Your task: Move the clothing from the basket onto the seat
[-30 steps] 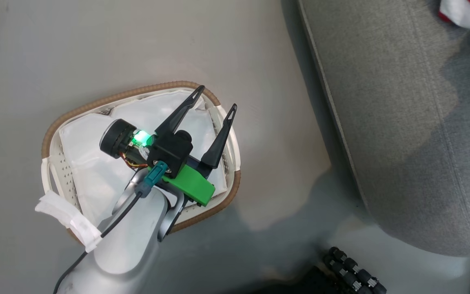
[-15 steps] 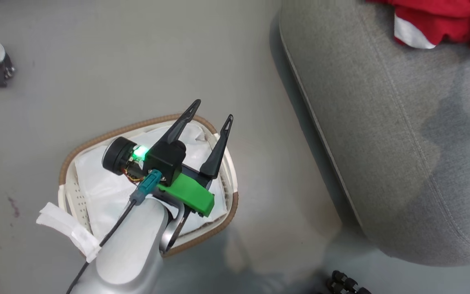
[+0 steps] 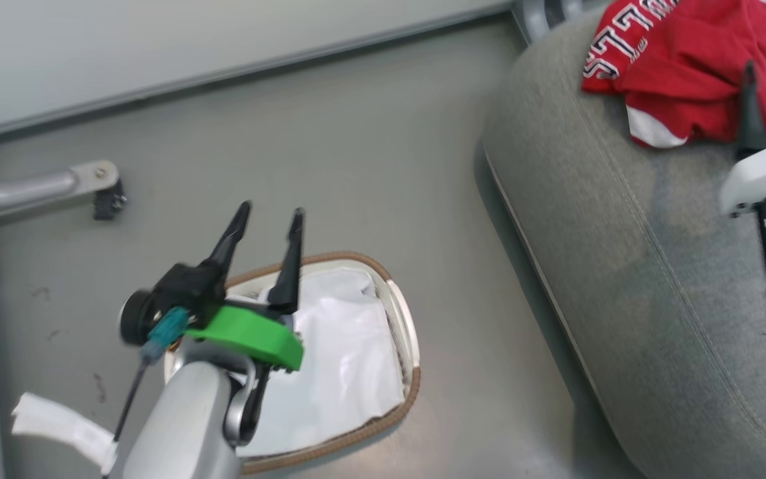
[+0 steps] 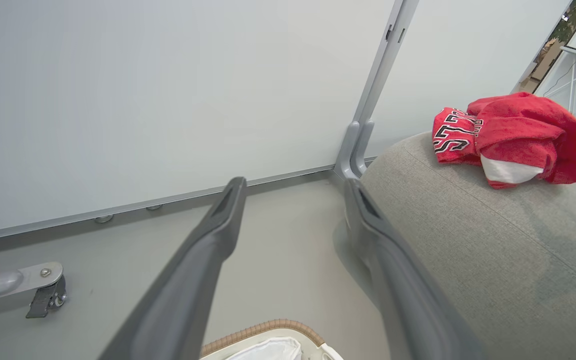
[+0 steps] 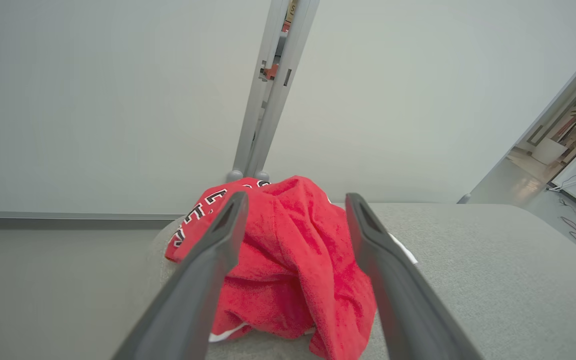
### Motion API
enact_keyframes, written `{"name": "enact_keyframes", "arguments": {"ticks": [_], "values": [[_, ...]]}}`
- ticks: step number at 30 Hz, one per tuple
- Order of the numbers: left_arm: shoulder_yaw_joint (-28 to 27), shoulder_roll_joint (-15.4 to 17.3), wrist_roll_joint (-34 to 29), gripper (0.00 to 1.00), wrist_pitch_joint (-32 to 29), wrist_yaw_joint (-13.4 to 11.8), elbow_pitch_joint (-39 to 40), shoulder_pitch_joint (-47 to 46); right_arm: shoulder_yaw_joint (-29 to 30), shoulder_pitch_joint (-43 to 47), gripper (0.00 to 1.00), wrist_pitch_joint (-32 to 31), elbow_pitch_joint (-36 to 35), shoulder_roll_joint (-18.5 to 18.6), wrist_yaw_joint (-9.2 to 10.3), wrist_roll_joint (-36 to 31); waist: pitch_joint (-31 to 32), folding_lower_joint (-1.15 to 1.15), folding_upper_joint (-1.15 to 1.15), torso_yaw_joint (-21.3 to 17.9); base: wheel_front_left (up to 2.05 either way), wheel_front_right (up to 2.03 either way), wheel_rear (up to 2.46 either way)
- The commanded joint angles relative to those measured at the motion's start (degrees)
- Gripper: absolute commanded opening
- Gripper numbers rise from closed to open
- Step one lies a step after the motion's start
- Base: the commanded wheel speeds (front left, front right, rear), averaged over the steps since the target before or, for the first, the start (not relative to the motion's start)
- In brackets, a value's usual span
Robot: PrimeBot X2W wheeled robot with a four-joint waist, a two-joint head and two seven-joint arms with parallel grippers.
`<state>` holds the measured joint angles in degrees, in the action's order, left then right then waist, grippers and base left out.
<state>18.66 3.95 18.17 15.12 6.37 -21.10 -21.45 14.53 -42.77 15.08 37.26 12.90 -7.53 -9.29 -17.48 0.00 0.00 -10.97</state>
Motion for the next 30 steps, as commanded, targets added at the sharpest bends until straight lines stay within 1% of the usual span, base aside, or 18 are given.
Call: {"name": "enact_keyframes", "arguments": {"ticks": [1, 4, 7, 11, 14, 15, 20, 21, 26, 30], "values": [[-1.9, -0.2, 1.2, 1.0, 0.0, -0.2, -0.2, 2.4, -0.1, 1.5, 1.0, 0.1, 0.0, -1.5, 0.08, 1.1, 6.9, 0.0, 0.0, 4.7, 0.0, 0.0, 0.0], [-5.5, -0.4, 1.3, 1.0, 0.0, -0.2, -0.1, 4.5, -0.2, 2.7, 1.0, 0.1, -0.4, -4.5, 0.08, 2.6, 9.1, 0.0, 0.0, 6.2, 0.0, 0.0, 0.0], [-9.4, -0.4, 0.9, 1.0, 0.0, -0.3, 0.1, 7.3, -1.8, 5.2, 1.0, 0.1, -1.0, -6.7, 0.08, 3.3, 11.0, 0.0, 0.0, 7.9, 0.0, 0.0, 0.0], [-14.2, -0.5, 0.2, 1.0, 0.0, -0.4, 0.5, 10.8, -3.9, 9.3, 1.0, 0.1, -2.2, -8.6, 0.08, 3.9, 13.1, 0.0, 0.0, 9.8, 0.0, 0.0, 0.0], [-17.7, -0.7, 0.0, 1.0, 0.0, -0.4, 0.3, 14.6, -6.2, 15.3, 1.0, 0.1, -4.7, -9.7, 0.08, 3.5, 15.1, 0.0, 0.0, 11.3, 0.0, 0.0, 0.0], [-18.1, -0.7, -0.2, 1.0, 0.0, -0.4, 0.2, 15.4, -6.4, 16.7, 1.0, 0.1, -5.5, -9.7, 0.08, 3.9, 15.5, 0.0, 0.0, 11.5, 0.0, 0.0, 0.0], [-19.5, -0.9, -0.5, 1.0, 0.0, 0.0, 0.2, 19.5, -10.9, 24.7, 1.0, 0.1, -8.7, -9.8, 0.08, 12.2, 17.0, 0.0, 0.0, 12.6, 0.0, 0.0, 0.0], [-19.8, -1.0, -0.4, 1.0, 0.0, 0.1, 0.4, 20.8, -11.3, 27.8, 1.0, 0.1, -9.7, -9.8, 0.08, 14.7, 17.6, 0.0, 0.0, 13.0, 0.0, 0.0, 0.0], [-19.4, -1.0, 0.2, 1.0, 0.0, 0.3, 0.9, 23.5, -12.9, 33.6, 1.0, 0.1, -11.9, -9.9, 0.08, 18.1, 18.3, 0.0, 0.0, 13.3, 0.0, 0.0, 0.0], [-18.2, -1.0, 0.9, 1.0, 0.0, 0.4, 1.6, 24.8, -13.1, 36.3, 1.0, 0.1, -13.6, -9.9, 0.08, 19.1, 18.7, 0.0, 0.0, 13.0, 0.0, 0.0, 0.0]]}}
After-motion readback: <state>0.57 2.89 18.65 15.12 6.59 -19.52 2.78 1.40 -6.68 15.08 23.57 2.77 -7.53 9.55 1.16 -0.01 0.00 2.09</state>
